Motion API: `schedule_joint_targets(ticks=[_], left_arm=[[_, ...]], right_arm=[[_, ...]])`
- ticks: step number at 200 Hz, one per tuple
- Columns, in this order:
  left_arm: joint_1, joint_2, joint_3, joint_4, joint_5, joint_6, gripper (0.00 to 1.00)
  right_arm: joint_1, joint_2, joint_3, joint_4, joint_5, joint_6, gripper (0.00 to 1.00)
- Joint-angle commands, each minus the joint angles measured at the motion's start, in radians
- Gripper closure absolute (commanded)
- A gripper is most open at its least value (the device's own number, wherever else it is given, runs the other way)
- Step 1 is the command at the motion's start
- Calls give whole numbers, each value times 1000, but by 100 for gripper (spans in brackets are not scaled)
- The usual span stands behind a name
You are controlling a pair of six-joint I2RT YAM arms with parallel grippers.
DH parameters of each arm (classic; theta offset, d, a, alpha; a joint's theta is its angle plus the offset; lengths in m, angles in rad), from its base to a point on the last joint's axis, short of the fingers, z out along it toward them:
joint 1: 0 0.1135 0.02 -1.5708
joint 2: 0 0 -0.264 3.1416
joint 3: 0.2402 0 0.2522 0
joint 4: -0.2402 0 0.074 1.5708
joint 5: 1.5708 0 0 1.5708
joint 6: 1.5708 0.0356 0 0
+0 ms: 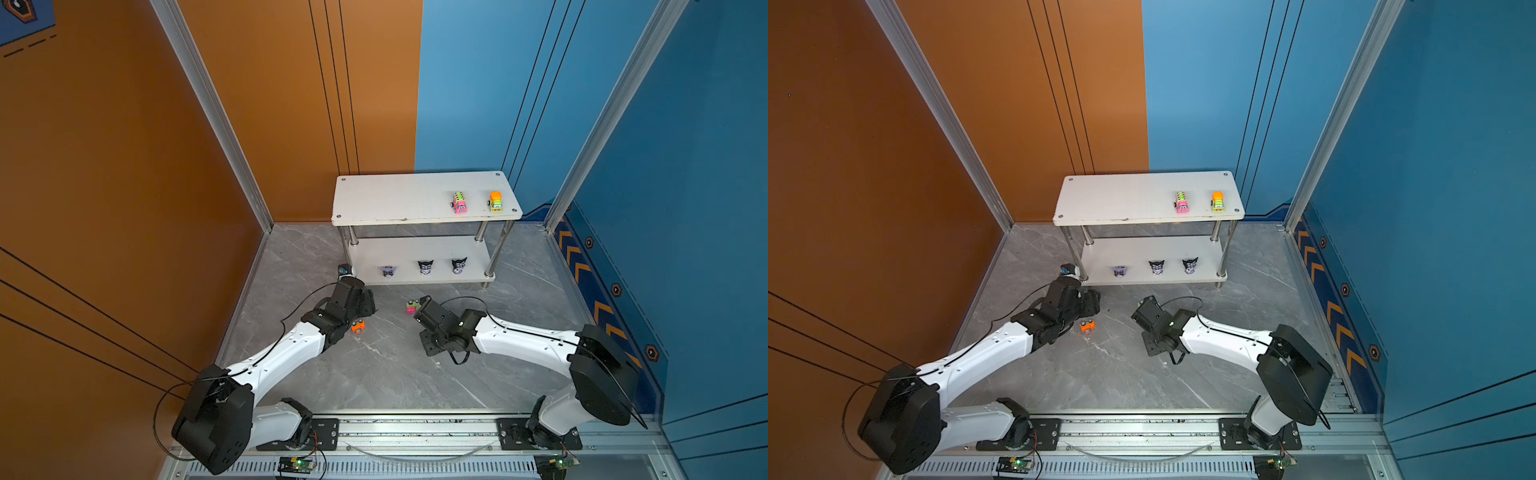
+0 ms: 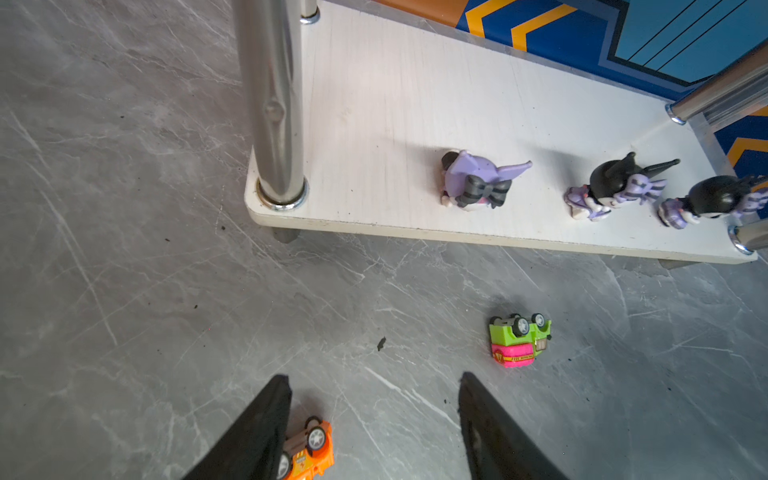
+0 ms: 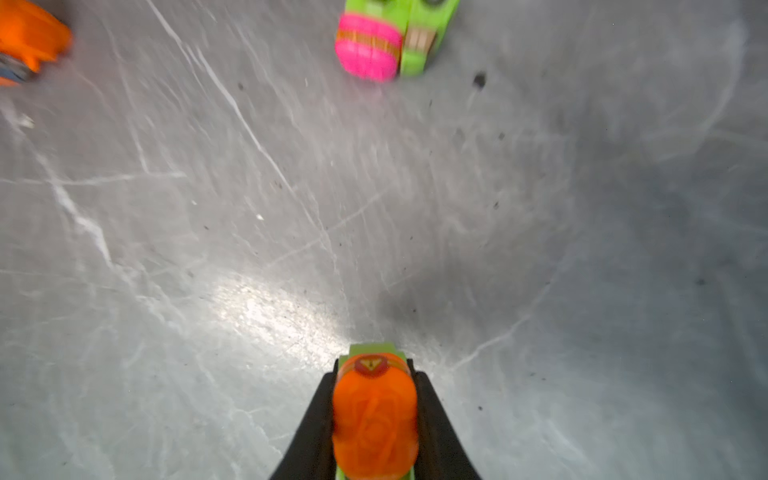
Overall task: Place and organize the plastic toys onto the shelf
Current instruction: 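Lift the orange-and-green car with the right gripper up over the top shelf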
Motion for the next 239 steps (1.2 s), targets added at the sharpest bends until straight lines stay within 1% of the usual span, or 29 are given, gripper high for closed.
schedule_joint_targets(ticks=[1, 17, 34, 52, 69, 83, 100, 145, 155, 173, 176, 190, 239], left_arm=[[8, -30, -16, -23, 10, 5, 34], [7, -44, -17, -24, 10, 7, 34], [8, -57, -17, -29, 7, 7, 34], [9, -70, -21, -40, 4, 8, 34], [9, -84, -23, -46, 4, 9, 34], [8, -94, -25, -53, 3, 10, 34], [9, -111, -30, -62, -1, 12, 34], [10, -143, -48, -79, -14, 11, 34], [9, -140, -53, -77, -16, 7, 34], [11, -131, -59, -70, -11, 4, 34], [11, -129, -59, -70, -10, 2, 34], [11, -117, -55, -67, -6, 5, 34], [11, -83, -46, -54, 6, 4, 34]], right_arm=[[-47, -101, 199, -193, 100, -99, 82], [-56, -116, 370, -268, 168, -154, 82], [-51, -118, 521, -283, 226, -197, 83], [-57, -93, 664, -281, 261, -226, 83], [-80, -37, 807, -284, 261, -252, 84], [-104, 26, 916, -291, 243, -268, 83], [-133, 137, 1074, -331, 223, -282, 83], [-191, 459, 1536, -511, 198, -280, 83], [-202, 489, 1571, -514, 191, -273, 83], [-204, 506, 1574, -499, 162, -255, 84], [-232, 508, 1573, -497, 154, -251, 84], [-247, 515, 1573, -491, 132, -237, 84], [-263, 531, 1562, -496, 133, -218, 84]])
